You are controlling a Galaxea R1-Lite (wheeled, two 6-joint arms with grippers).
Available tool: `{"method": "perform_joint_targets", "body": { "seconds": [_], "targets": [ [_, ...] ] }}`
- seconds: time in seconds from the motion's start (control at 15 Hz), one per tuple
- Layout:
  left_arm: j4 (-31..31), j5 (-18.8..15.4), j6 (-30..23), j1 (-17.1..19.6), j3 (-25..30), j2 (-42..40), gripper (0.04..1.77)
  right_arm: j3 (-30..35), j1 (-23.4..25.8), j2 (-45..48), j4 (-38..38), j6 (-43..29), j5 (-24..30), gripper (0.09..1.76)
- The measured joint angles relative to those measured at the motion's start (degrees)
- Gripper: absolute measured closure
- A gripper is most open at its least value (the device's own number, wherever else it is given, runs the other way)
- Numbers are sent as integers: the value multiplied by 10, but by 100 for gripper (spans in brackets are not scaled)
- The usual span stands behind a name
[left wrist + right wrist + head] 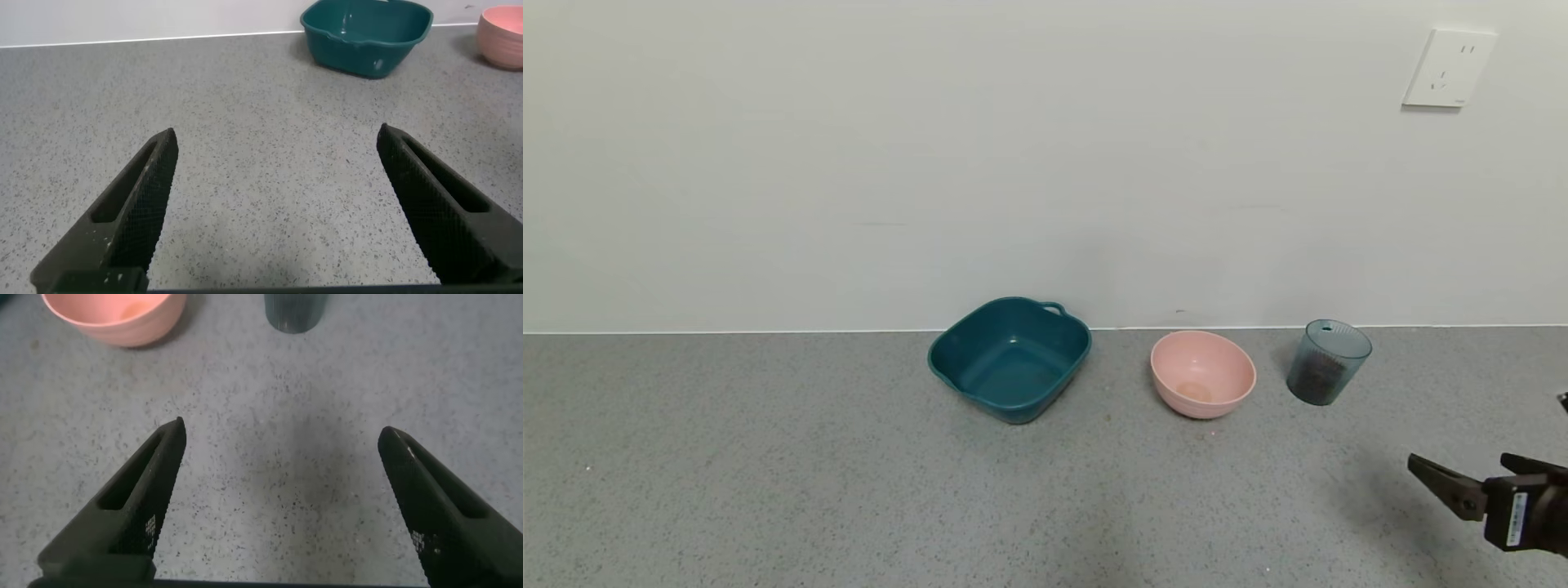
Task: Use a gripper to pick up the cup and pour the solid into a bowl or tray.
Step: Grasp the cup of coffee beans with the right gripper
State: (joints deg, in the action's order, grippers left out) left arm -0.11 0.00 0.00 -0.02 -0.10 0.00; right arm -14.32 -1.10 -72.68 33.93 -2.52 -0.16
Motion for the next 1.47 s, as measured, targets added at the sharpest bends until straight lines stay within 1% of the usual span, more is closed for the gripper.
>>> {"method": "perform_joint_targets", "body": {
  "seconds": [0.33,0.47,0.8,0.87,0.93,1.07,1.33,1.47],
  "targets": [
    [0,0,0,0,0,0,6,22,-1,-151,142,1,0,14],
    [0,0,0,0,0,0,6,24,-1,-219,217,1,-1,14],
    [0,0,0,0,0,0,6,46,-2,-402,485,2,-1,14],
    [0,0,0,0,0,0,6,50,-2,-437,518,2,-3,14],
    [0,0,0,0,0,0,6,50,-2,-467,541,2,-9,14],
    [0,0,0,0,0,0,6,30,1,-511,555,2,-16,14],
    [0,0,0,0,0,0,6,-26,8,-557,556,4,-37,14],
    [0,0,0,0,0,0,6,-51,9,-574,556,4,-39,14]
  ]
}}
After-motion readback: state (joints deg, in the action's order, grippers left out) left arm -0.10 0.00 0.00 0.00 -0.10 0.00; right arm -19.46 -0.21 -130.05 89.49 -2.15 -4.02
